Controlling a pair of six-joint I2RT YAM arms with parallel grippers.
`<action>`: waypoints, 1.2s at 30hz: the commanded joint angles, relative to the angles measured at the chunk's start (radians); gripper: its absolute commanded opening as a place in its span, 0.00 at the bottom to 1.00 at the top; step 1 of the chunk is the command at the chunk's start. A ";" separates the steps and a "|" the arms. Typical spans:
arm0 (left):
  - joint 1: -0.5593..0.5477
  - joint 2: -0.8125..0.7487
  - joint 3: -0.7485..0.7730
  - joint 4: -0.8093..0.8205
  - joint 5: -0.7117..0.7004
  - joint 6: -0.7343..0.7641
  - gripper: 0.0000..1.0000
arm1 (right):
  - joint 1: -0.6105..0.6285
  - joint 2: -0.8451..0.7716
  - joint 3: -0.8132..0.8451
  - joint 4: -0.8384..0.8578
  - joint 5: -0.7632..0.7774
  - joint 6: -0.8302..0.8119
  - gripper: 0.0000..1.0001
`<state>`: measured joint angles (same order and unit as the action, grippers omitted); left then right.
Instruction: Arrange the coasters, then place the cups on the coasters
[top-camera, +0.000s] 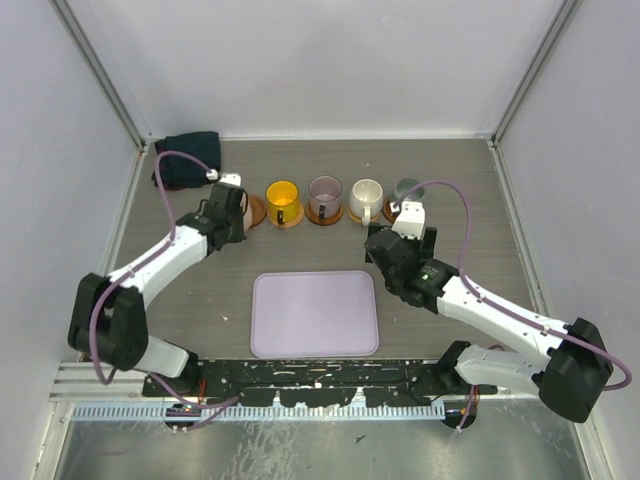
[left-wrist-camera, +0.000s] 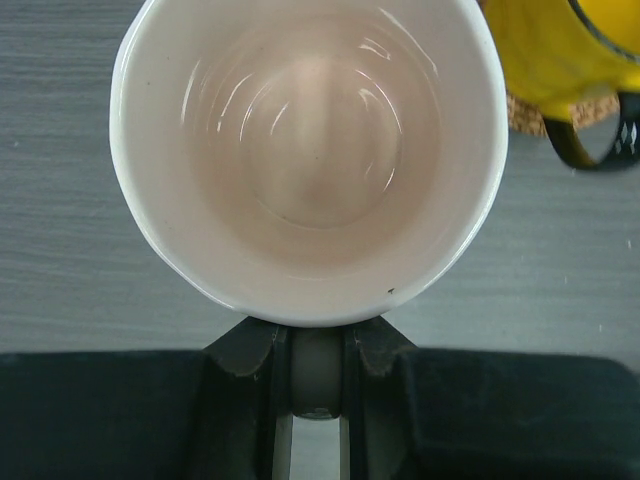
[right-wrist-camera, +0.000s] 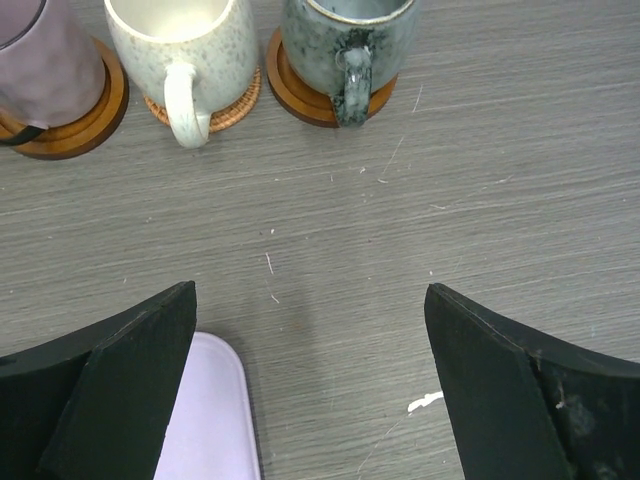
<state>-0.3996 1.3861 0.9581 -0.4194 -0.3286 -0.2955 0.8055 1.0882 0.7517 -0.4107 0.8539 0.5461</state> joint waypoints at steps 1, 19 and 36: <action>0.038 0.081 0.108 0.207 0.036 0.000 0.04 | -0.015 -0.017 0.017 0.069 -0.006 -0.043 1.00; 0.090 0.382 0.340 0.204 0.061 0.038 0.02 | -0.031 0.007 0.028 0.093 -0.058 -0.049 1.00; 0.093 0.377 0.314 0.149 0.091 0.035 0.02 | -0.032 0.026 0.030 0.097 -0.090 -0.028 1.00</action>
<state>-0.3122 1.8091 1.2396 -0.3244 -0.2295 -0.2714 0.7769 1.1156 0.7517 -0.3580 0.7712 0.5037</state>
